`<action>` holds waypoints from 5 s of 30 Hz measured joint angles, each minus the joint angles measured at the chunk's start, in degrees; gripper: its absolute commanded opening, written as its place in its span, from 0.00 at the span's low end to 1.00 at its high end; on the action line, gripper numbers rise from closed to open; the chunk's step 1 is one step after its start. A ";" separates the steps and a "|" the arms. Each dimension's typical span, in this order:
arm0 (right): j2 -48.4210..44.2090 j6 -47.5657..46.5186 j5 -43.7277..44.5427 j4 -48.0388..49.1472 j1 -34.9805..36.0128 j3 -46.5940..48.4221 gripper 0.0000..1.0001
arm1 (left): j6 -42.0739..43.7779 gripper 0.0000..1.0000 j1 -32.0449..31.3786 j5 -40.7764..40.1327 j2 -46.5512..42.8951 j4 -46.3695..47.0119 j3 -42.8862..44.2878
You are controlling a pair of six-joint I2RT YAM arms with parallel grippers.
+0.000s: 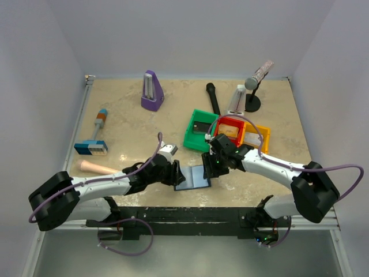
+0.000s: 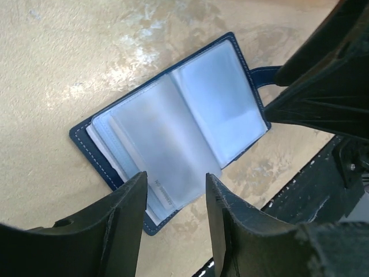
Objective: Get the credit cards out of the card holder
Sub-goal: Remove the credit card from the card holder.
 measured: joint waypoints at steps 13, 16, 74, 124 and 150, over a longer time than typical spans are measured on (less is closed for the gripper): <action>0.24 0.02 -0.35 0.33 0.00 0.00 0.54 | -0.85 0.50 0.00 -0.61 4.39 0.26 0.04; 0.26 0.02 -0.55 0.33 0.02 0.00 0.54 | -0.90 0.50 0.00 -0.48 4.37 0.57 0.04; 2.45 -0.37 -3.08 3.13 0.37 0.00 0.60 | -1.73 0.50 -0.02 7.52 16.26 9.42 6.40; 4.17 1.79 -2.78 3.02 -0.83 -1.68 0.64 | -3.17 0.51 0.11 15.63 25.75 25.66 6.86; 2.97 4.61 -2.95 3.48 -1.81 -2.56 0.56 | -0.63 0.56 -0.81 13.79 14.88 21.53 6.99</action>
